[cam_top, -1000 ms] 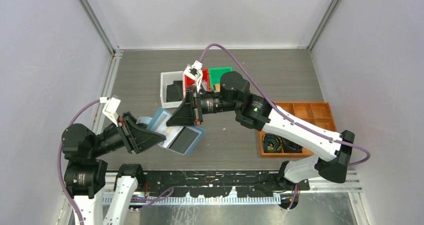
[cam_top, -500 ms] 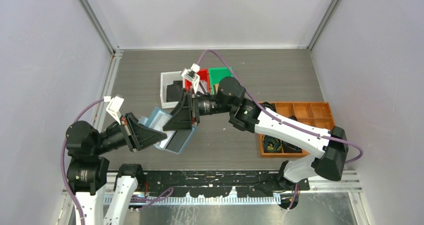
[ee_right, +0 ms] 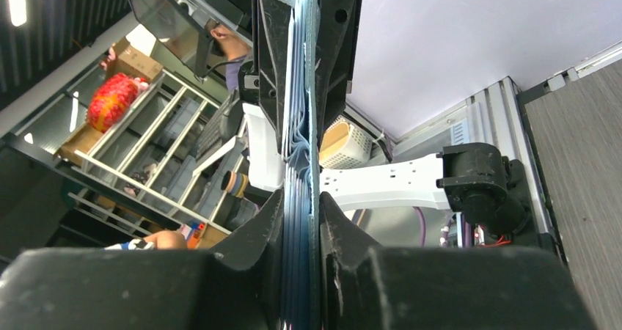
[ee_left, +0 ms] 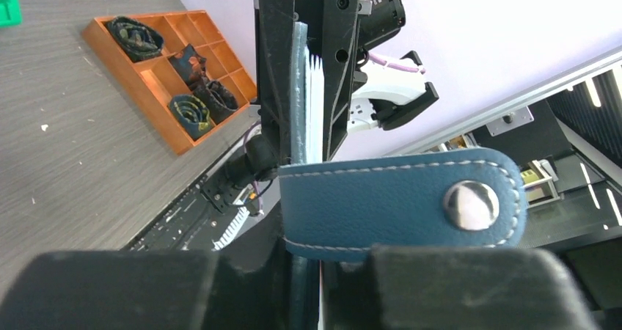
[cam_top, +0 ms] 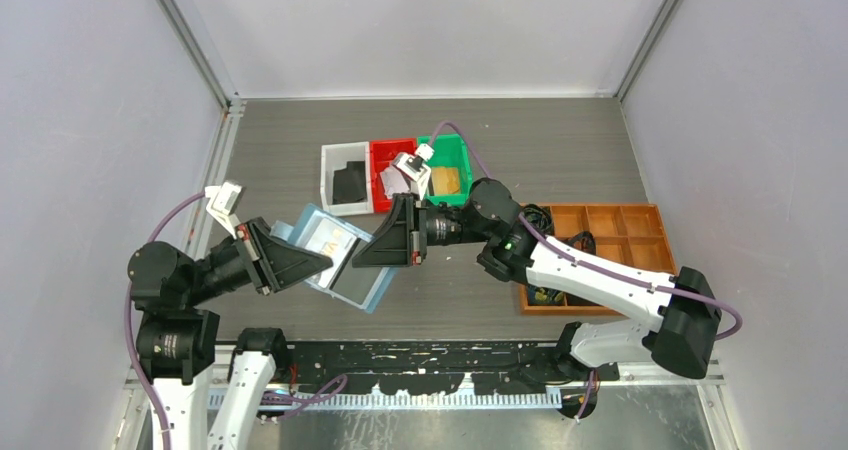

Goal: Take the credit cards out of the card holder
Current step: Remove the credit card from the card holder.

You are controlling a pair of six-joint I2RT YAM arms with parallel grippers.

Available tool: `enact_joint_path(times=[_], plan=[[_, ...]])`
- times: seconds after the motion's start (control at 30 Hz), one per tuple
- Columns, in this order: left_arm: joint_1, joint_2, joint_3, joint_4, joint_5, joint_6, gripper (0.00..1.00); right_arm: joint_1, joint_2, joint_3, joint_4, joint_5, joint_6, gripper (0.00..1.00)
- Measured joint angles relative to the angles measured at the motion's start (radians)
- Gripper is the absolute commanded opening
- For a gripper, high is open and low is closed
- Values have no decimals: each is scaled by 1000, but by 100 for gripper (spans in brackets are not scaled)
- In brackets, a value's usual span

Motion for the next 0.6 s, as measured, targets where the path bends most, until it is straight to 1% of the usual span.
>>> enact_joint_path(times=[0.07, 0.27, 0.33, 0.43, 0.5, 0.57, 0.6], plan=[[0, 0, 0, 6, -7, -8, 29, 0, 0, 0, -1, 4, 5, 10], [0, 11, -3, 10, -34, -29, 30, 0, -1, 4, -77, 19, -27, 7], [0, 15, -9, 11, -37, -31, 29, -1, -1, 12, -100, 24, -38, 7], [0, 19, -21, 11, -42, -34, 22, -2, -3, 17, -124, 31, -50, 7], [0, 19, -27, 11, -43, -35, 15, -3, -5, 18, -138, 36, -59, 12], [0, 19, -30, 10, -44, -34, 11, -3, -6, 18, -143, 40, -65, 21], [0, 18, -30, 10, -44, -34, 8, -3, -8, 18, -145, 42, -67, 33]])
